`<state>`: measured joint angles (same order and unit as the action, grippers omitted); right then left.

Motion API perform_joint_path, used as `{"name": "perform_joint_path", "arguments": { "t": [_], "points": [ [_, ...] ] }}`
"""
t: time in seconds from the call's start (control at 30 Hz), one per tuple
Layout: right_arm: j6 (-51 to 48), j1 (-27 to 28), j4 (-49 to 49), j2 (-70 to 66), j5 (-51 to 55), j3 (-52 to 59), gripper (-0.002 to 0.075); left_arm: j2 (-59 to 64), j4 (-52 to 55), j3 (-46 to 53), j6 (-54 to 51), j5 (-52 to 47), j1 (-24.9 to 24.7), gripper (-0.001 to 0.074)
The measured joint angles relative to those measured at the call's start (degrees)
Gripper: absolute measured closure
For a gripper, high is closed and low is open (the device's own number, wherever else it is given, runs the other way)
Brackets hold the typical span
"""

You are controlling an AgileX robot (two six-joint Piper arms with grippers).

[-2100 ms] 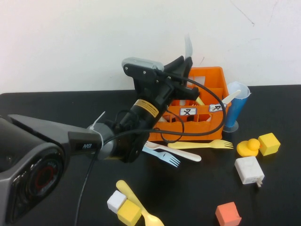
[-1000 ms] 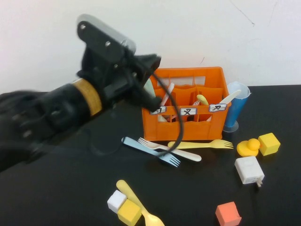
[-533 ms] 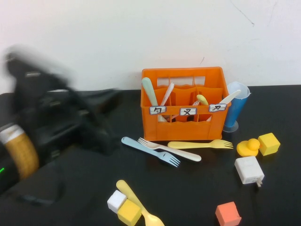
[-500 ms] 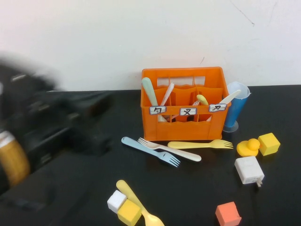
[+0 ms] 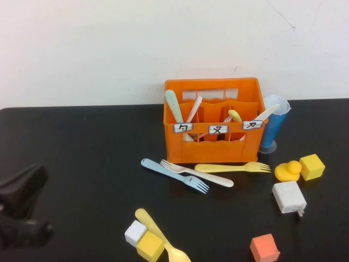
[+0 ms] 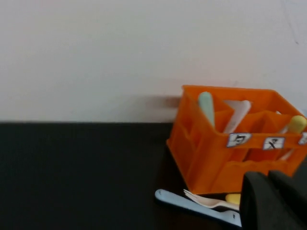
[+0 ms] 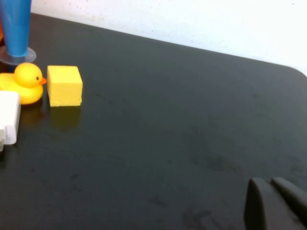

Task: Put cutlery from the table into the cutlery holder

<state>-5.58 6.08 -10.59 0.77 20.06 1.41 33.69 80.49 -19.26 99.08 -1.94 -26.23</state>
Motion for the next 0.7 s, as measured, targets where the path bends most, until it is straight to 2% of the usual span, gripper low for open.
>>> {"name": "perform_joint_path", "arguments": {
  "t": [0.13, 0.23, 0.33, 0.5, 0.6, 0.7],
  "points": [
    [0.0, 0.0, 0.0, 0.0, 0.0, 0.0, 0.0729, -4.1, -1.7, 3.4, 4.4, -3.9, 0.0, 0.0735],
    [0.0, 0.0, 0.0, 0.0, 0.0, 0.0, 0.0729, -8.3, -9.4, 5.2, 2.6, -7.0, 0.0, 0.0735],
    [0.0, 0.0, 0.0, 0.0, 0.0, 0.0, 0.0729, -12.7, -23.7, 6.1, -11.2, -10.7, 0.0, 0.0735],
    [0.0, 0.0, 0.0, 0.0, 0.0, 0.0, 0.0729, -21.7, -52.2, 6.1, -44.7, -20.4, 0.1, 0.0735],
    [0.0, 0.0, 0.0, 0.0, 0.0, 0.0, 0.0729, -27.8, -60.1, 6.3, -55.6, -26.4, 2.4, 0.0735],
    [0.0, 0.0, 0.0, 0.0, 0.0, 0.0, 0.0729, -32.9, -62.7, 7.7, -60.3, -27.4, 6.8, 0.0735]
  ]
}}
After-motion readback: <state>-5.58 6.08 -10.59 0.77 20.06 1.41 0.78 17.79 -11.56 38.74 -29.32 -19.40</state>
